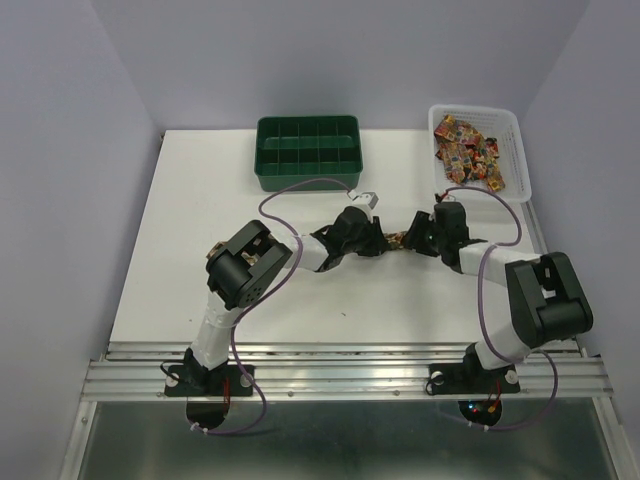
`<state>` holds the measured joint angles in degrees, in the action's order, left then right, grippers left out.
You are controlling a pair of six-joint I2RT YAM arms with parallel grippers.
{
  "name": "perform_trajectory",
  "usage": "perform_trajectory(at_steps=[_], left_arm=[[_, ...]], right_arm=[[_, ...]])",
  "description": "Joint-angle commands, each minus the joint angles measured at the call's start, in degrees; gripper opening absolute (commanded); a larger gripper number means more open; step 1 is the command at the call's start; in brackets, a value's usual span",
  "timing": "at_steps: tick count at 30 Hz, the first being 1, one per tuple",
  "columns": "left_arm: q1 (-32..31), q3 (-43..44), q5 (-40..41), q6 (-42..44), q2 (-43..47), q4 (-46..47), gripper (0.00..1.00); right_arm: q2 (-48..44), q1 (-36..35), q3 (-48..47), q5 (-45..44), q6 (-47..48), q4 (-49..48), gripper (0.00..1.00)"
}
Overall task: Roll the ties
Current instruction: Roll the tie
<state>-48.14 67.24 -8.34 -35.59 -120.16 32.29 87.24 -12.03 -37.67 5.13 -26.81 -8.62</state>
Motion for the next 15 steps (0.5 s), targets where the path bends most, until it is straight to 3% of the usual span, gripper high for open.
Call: perform_trajectory(at_steps=[1,8,15], left_arm=[[0.1,2.2,0.2,1.8,0.9,-0.4,0.29],[0.3,2.5,0.4,2.4,0.9,-1.4,0.29],[0.9,2.8,-0.1,2.3,0.7,-1.6,0.29]], right_arm=[[2.0,0.5,-0.8,-0.4,0.3,-3.3,0.52],[4.6,0.9,-0.2,2.6,-1.2,-5.7,0.45],[6.5,1.5,-0.4,4.5,-2.3,-5.9,0.26]])
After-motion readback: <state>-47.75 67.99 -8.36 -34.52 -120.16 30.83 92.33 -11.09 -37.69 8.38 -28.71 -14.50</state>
